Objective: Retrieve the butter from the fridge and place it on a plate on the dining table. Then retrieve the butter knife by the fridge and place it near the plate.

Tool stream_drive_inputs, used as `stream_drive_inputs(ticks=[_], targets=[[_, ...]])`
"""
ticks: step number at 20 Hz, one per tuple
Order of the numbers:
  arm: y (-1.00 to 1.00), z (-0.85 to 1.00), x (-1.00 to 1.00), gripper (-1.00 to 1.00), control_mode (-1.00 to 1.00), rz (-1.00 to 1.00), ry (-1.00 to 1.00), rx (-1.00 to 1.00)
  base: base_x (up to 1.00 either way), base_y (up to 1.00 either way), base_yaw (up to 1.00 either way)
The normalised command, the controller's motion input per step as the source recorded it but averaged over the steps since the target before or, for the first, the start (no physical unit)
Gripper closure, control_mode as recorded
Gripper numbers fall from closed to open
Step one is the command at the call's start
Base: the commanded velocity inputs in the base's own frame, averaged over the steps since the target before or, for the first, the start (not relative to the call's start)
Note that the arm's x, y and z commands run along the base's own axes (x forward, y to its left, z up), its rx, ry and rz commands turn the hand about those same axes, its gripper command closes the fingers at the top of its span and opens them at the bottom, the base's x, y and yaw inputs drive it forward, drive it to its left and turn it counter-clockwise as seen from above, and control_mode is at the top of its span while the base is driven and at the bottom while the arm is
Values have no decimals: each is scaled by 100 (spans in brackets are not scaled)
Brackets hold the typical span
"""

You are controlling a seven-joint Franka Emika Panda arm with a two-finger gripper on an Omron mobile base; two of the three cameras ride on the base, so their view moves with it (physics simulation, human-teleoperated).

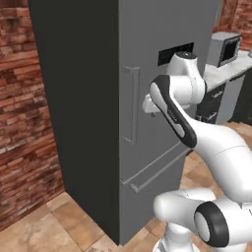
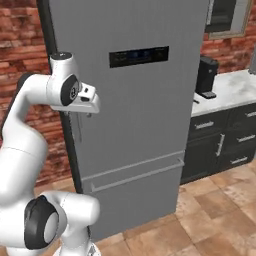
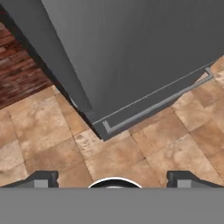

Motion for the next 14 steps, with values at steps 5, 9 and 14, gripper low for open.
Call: stream_drive_inputs(ticks=[5, 9, 14], targets=[[0, 0, 0, -100, 100, 0, 0, 0, 2, 81, -25], [0, 0, 0, -100, 100, 0, 0, 0, -2, 56, -40], [0, 0, 0, -100, 100, 0, 0, 0, -24, 55, -58]])
